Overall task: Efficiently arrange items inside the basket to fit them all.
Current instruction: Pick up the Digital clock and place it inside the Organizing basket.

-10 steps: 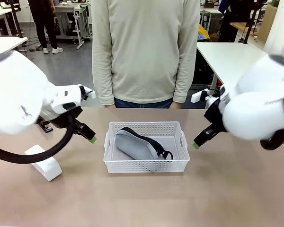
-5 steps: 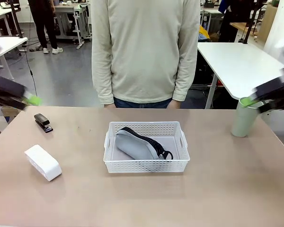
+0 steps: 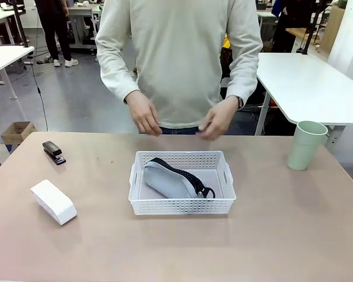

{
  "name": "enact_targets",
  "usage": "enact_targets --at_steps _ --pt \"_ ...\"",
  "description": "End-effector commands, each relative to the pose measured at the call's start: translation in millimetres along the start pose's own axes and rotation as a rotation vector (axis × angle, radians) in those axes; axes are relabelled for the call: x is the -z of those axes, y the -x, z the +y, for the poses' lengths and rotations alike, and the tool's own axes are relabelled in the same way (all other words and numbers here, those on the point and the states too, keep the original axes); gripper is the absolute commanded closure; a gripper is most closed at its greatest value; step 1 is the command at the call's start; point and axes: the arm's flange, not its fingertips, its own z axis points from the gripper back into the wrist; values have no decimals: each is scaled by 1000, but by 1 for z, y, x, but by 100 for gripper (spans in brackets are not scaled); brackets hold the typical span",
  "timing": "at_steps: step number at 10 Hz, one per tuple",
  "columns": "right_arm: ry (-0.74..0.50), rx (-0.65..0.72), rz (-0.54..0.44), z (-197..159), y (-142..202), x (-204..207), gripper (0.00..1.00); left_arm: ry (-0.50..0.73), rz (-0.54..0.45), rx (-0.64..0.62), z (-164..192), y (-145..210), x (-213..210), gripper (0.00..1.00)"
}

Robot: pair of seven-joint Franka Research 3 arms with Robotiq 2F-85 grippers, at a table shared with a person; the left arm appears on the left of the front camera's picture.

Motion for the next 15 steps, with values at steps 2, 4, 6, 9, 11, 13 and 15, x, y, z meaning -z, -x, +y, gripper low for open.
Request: enact_targets --at_steps 2,4,6,9,11,13,15 --pt "64 -132 106 37 3 27 0 -11 37 57 -19 1 -2 0" --pt "64 -132 106 37 3 27 0 -11 37 57 -19 1 -2 0" --pt "64 -132 106 37 3 27 0 -11 37 57 -19 1 -2 0" --pt "64 -132 106 37 3 27 0 -33 45 36 -23 3 -3 0" --pt "64 -132 106 37 3 27 0 -200 120 166 -65 19 14 0" --pt "64 -132 106 37 3 27 0 -393 220 413 -121 36 47 0" --pt "64 -132 106 37 3 27 0 -596 290 656 -164 62 89 0"
